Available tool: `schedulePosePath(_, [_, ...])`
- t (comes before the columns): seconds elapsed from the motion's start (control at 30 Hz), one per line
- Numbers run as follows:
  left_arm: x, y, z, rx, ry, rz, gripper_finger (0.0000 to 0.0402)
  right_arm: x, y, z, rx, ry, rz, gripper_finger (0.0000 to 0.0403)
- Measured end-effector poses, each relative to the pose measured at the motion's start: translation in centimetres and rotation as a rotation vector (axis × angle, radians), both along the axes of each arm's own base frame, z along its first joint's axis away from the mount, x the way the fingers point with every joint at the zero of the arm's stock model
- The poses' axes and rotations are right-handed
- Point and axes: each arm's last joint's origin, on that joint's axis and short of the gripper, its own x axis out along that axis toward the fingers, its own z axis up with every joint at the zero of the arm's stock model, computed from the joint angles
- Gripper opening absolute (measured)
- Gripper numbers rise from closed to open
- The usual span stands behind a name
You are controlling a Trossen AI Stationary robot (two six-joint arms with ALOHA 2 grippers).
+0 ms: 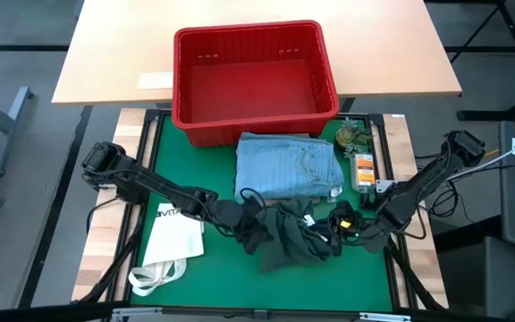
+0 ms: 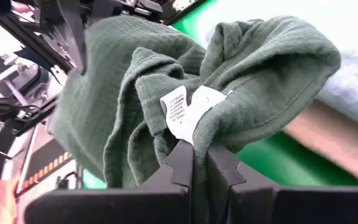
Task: Fold laundry
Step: Stack the green polo shirt on the blue pants
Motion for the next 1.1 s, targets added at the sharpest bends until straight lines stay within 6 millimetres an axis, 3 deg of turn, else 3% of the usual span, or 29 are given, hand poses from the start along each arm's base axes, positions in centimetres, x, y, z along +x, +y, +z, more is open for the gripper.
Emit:
schedulePosePath(0.17, [-0.3, 0.9, 1.3, 0.004, -0.038, 0.008, 0.0000, 0.7, -0.5, 0.6, -0.048, -0.005, -0.001, 0.0013])
schedulePosePath(0.6, [-1.5, 3.5, 4.8, 0.040, -0.141, 0.041, 0.0000, 3.2, -3.5, 5.6, -0.180, -0.080, 0.043, 0.0014])
schedulePosePath(1.1, [-2.0, 8.5, 7.2, 0.045, -0.234, 0.061, 0.0000, 5.3, -7.8, 10.7, -0.314, -0.144, 0.054, 0.0014])
